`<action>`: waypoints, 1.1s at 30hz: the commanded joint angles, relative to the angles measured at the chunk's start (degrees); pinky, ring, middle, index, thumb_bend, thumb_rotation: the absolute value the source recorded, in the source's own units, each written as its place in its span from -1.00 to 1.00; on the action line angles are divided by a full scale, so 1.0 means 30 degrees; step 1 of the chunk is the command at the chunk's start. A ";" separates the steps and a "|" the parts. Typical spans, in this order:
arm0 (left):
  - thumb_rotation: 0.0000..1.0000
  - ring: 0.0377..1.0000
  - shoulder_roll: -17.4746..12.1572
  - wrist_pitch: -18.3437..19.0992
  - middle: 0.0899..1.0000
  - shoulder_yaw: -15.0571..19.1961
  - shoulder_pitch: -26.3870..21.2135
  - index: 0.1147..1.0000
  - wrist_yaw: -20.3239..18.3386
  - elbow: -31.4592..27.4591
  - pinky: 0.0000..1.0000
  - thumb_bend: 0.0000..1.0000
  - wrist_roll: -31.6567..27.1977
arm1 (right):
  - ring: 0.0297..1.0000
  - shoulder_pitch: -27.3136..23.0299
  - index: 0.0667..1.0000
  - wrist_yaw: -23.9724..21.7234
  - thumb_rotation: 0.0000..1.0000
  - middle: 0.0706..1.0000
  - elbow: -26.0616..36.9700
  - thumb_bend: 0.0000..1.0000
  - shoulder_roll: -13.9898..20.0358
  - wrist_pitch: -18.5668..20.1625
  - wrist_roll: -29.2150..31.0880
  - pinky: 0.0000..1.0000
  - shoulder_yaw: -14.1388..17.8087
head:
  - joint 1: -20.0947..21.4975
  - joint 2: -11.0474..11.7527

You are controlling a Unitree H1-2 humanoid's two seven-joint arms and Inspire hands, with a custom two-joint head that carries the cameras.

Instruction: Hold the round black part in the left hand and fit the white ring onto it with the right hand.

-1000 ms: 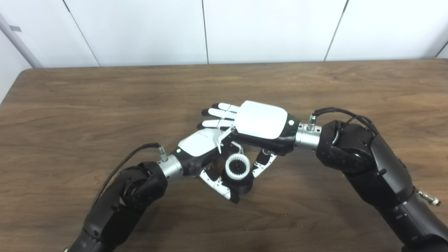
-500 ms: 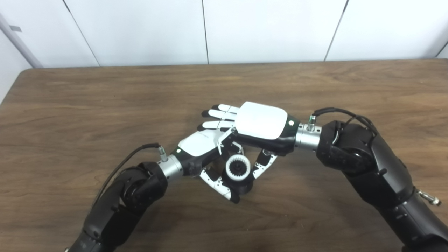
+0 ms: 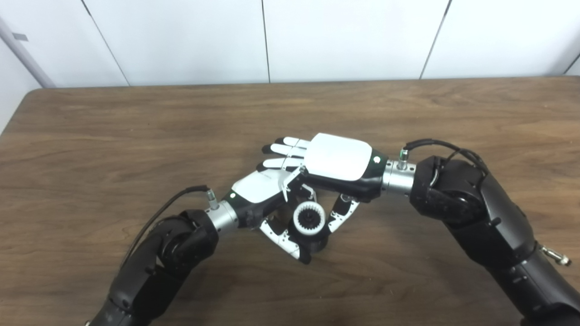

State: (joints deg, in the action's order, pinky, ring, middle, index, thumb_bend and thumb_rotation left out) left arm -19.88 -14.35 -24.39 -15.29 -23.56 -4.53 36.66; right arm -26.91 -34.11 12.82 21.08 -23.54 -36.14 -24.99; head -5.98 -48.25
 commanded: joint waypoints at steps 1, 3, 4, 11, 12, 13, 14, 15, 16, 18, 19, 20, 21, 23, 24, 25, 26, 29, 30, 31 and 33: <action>-0.87 1.00 0.0122 -0.0129 0.89 0.0063 -0.0506 -0.17 0.0080 -0.0896 1.00 0.05 -0.0087 | 1.00 -0.0645 -0.11 0.0133 -0.71 0.84 0.0105 0.05 0.0152 -0.0048 0.0526 1.00 0.0175 | -0.0101 -0.0070; -0.87 1.00 0.0150 -0.0143 0.90 0.0096 -0.0484 -0.17 0.0103 -0.0899 1.00 0.05 -0.0180 | 1.00 -0.0641 -0.11 0.0087 -0.71 0.84 0.0069 0.05 0.0180 -0.0027 0.0562 1.00 0.0167 | -0.0114 -0.0057; -0.88 1.00 0.0169 -0.0134 0.89 0.0121 -0.0465 -0.17 0.0122 -0.0895 1.00 0.05 -0.0233 | 1.00 -0.0646 -0.11 0.0047 -0.71 0.84 0.0057 0.05 0.0195 -0.0008 0.0556 1.00 0.0154 | -0.0114 -0.0057; -0.88 1.00 0.0137 0.0007 0.91 0.0138 -0.0371 -0.17 -0.0112 -0.1164 1.00 0.05 -0.0210 | 1.00 -0.0592 -0.11 -0.0081 -0.71 0.83 0.0073 0.05 0.0273 0.0126 0.0672 1.00 0.0119 | -0.0070 -0.0175; -0.88 1.00 0.0155 0.0025 0.91 0.0151 -0.0356 -0.17 -0.0153 -0.1176 1.00 0.05 -0.0231 | 1.00 -0.0575 -0.11 -0.0044 -0.71 0.83 0.0020 0.05 0.0271 0.0081 0.0689 1.00 0.0123 | -0.0057 -0.0182; -0.88 1.00 0.0175 0.0061 0.91 0.0157 -0.0346 -0.17 -0.0189 -0.1185 1.00 0.05 -0.0229 | 1.00 -0.0574 -0.11 -0.0033 -0.72 0.83 -0.0033 0.05 0.0282 0.0048 0.0676 1.00 0.0114 | -0.0074 -0.0125; -0.88 1.00 0.0190 0.0079 0.91 0.0156 -0.0341 -0.17 -0.0209 -0.1192 1.00 0.05 -0.0234 | 1.00 -0.0581 -0.11 -0.0042 -0.72 0.83 -0.0071 0.05 0.0295 0.0035 0.0678 1.00 0.0105 | -0.0103 -0.0128; -0.88 1.00 0.0198 0.0121 0.91 0.0144 -0.0344 -0.17 -0.0254 -0.1217 1.00 0.05 -0.0234 | 1.00 -0.0581 -0.11 -0.0059 -0.72 0.83 -0.0096 0.05 0.0310 0.0041 0.0711 1.00 0.0103 | -0.0099 -0.0126; -0.88 1.00 0.0202 0.0102 0.91 0.0130 -0.0346 -0.17 -0.0240 -0.1227 1.00 0.05 -0.0208 | 1.00 -0.0588 -0.11 -0.0093 -0.72 0.83 -0.0098 0.05 0.0323 0.0065 0.0729 1.00 0.0097 | -0.0122 -0.0135; -0.88 1.00 0.0218 0.0033 0.90 0.0119 -0.0332 -0.17 -0.0163 -0.1237 1.00 0.05 -0.0164 | 1.00 -0.0586 -0.11 -0.0146 -0.71 0.82 -0.0121 0.05 0.0341 0.0122 0.0774 1.00 0.0090 | -0.0102 -0.0127; -0.88 1.00 0.0230 -0.0003 0.90 0.0119 -0.0328 -0.17 -0.0130 -0.1230 1.00 0.05 -0.0175 | 1.00 -0.0591 -0.11 -0.0199 -0.72 0.83 -0.0119 0.05 0.0358 0.0180 0.0794 1.00 0.0087 | -0.0124 -0.0090; -0.88 1.00 0.0236 -0.0003 0.91 0.0114 -0.0321 -0.17 -0.0126 -0.1250 1.00 0.05 -0.0161 | 1.00 -0.0595 -0.11 -0.0226 -0.72 0.83 -0.0129 0.05 0.0371 0.0200 0.0810 1.00 0.0083 | -0.0136 -0.0111; -0.88 1.00 0.0233 0.0020 0.91 0.0104 -0.0319 -0.17 -0.0161 -0.1272 1.00 0.05 -0.0160 | 1.00 -0.0597 -0.11 -0.0240 -0.72 0.83 -0.0151 0.05 0.0377 0.0203 0.0834 1.00 0.0083 | -0.0136 -0.0111; -0.88 1.00 0.0239 0.0096 0.91 0.0098 -0.0308 -0.17 -0.0240 -0.1322 1.00 0.05 -0.0182 | 1.00 -0.0581 -0.11 -0.0215 -0.72 0.82 -0.0188 0.05 0.0376 0.0185 0.0816 1.00 0.0092 | -0.0151 -0.0060; -0.88 1.00 0.0236 0.0088 0.92 0.0099 -0.0302 -0.17 -0.0251 -0.1333 1.00 0.05 -0.0199 | 1.00 -0.0582 -0.11 -0.0202 -0.72 0.82 -0.0211 0.05 0.0375 0.0181 0.0777 1.00 0.0089 | -0.0151 -0.0060; -0.88 1.00 0.0230 0.0063 0.92 0.0099 -0.0297 -0.17 -0.0253 -0.1327 1.00 0.05 -0.0208 | 1.00 -0.0592 -0.11 -0.0172 -0.72 0.82 -0.0245 0.05 0.0373 0.0153 0.0743 1.00 0.0084 | -0.0151 -0.0060; -0.88 1.00 0.0225 0.0041 0.92 0.0100 -0.0293 -0.17 -0.0254 -0.1321 1.00 0.05 -0.0211 | 1.00 -0.0601 -0.11 -0.0151 -0.72 0.82 -0.0270 0.05 0.0372 0.0132 0.0723 1.00 0.0080 | -0.0151 -0.0060; -0.88 1.00 0.0252 0.0043 0.91 0.0106 -0.0210 -0.17 -0.0227 -0.1397 1.00 0.05 -0.0203 | 1.00 -0.0668 -0.11 -0.0223 -0.72 0.82 -0.0281 0.05 0.0395 0.0148 0.0672 1.00 0.0042 | -0.0192 -0.0071; -0.88 1.00 0.0269 0.0037 0.91 0.0115 -0.0193 -0.17 -0.0206 -0.1395 1.00 0.05 -0.0224 | 1.00 -0.0682 -0.11 -0.0271 -0.72 0.82 -0.0277 0.05 0.0399 0.0193 0.0663 1.00 0.0030 | -0.0192 -0.0071; -0.88 1.00 0.0279 0.0021 0.91 0.0119 -0.0198 -0.17 -0.0203 -0.1373 1.00 0.05 -0.0262 | 1.00 -0.0679 -0.11 -0.0282 -0.72 0.83 -0.0304 0.05 0.0392 0.0214 0.0668 1.00 0.0020 | -0.0192 -0.0071; -0.88 1.00 0.0293 0.0013 0.91 0.0123 -0.0220 -0.17 -0.0215 -0.1372 1.00 0.05 -0.0272 | 1.00 -0.0653 -0.11 -0.0295 -0.72 0.83 -0.0345 0.05 0.0375 0.0262 0.0710 1.00 0.0012 | -0.0219 -0.0060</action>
State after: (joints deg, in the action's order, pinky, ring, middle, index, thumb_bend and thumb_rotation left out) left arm -19.52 -13.48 -24.33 -14.65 -25.07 -6.13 36.74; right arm -26.94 -34.83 11.95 21.54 -22.90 -34.03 -25.10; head -6.59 -48.43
